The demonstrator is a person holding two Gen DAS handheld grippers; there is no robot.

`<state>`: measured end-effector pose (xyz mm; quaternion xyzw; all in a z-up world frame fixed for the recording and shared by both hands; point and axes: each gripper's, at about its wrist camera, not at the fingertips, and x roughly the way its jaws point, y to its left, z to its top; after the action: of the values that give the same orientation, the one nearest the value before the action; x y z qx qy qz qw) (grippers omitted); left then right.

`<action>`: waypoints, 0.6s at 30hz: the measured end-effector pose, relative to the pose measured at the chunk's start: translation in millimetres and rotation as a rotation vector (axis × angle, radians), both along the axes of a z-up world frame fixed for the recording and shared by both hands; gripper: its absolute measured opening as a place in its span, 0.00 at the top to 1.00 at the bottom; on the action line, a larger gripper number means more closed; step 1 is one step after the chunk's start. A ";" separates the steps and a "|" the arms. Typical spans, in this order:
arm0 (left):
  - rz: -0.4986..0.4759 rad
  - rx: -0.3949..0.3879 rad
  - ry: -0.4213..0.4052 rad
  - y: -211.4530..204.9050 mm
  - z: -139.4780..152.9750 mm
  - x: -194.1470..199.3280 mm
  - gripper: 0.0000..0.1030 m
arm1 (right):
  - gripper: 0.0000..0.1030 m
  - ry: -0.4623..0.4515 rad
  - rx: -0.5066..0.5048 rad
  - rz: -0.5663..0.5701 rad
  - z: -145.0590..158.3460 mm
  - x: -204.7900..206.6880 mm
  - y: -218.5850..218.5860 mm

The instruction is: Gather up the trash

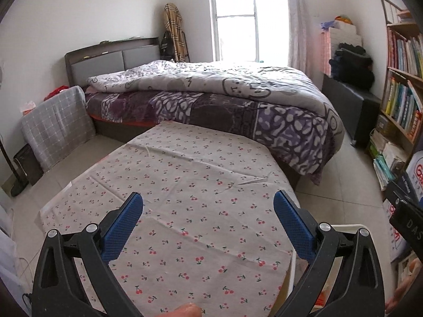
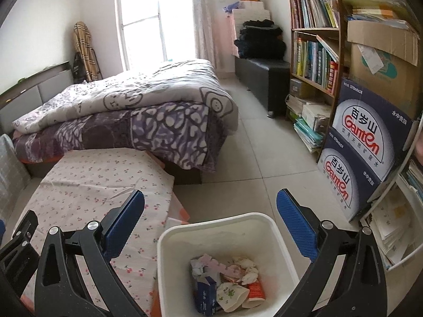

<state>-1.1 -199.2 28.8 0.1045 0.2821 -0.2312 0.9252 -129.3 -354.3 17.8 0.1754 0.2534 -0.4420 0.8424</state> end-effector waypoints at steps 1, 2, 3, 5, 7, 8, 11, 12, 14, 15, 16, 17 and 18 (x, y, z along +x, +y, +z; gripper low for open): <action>0.004 0.000 0.000 1.6 0.2 0.9 0.07 | 0.07 -0.001 0.002 0.008 -0.1 2.2 2.2; 0.011 0.000 -0.002 3.5 0.5 1.9 0.07 | 0.07 0.000 0.003 0.012 -0.1 3.1 3.3; 0.016 0.000 -0.004 5.1 0.7 2.6 0.07 | 0.07 0.001 0.003 0.017 -0.2 4.9 5.1; 0.024 -0.001 -0.004 8.0 1.1 4.8 0.07 | 0.07 0.002 0.000 0.027 0.0 8.2 9.1; 0.033 -0.002 0.000 10.4 1.1 7.0 0.07 | 0.07 0.004 -0.003 0.037 0.1 10.9 12.8; 0.037 -0.003 0.001 11.6 1.2 8.3 0.07 | 0.07 0.006 -0.006 0.041 0.3 12.8 14.7; 0.048 -0.004 0.007 14.7 1.2 10.9 0.07 | 0.07 0.009 -0.016 0.051 0.9 15.9 19.7; 0.050 -0.004 0.008 15.1 1.3 11.3 0.07 | 0.07 0.011 -0.021 0.055 0.9 16.9 21.3; 0.054 -0.005 0.009 16.4 1.2 12.0 0.07 | 0.07 0.015 -0.026 0.059 0.5 18.6 23.0; 0.055 -0.005 0.010 16.5 1.1 12.5 0.07 | 0.07 0.017 -0.027 0.061 0.4 19.0 23.6; 0.056 -0.005 0.011 16.5 1.1 12.5 0.07 | 0.07 0.019 -0.027 0.065 0.2 19.4 24.2; 0.056 -0.005 0.011 16.7 1.0 12.6 0.07 | 0.07 0.020 -0.027 0.066 0.2 19.7 24.8; 0.057 -0.005 0.011 16.8 0.8 12.4 0.07 | 0.07 0.021 -0.028 0.068 0.2 20.0 25.2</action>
<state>11.2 -182.4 29.6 0.0929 0.2895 -0.2062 0.9301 -109.4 -329.1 17.9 0.1502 0.2619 -0.4183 0.8567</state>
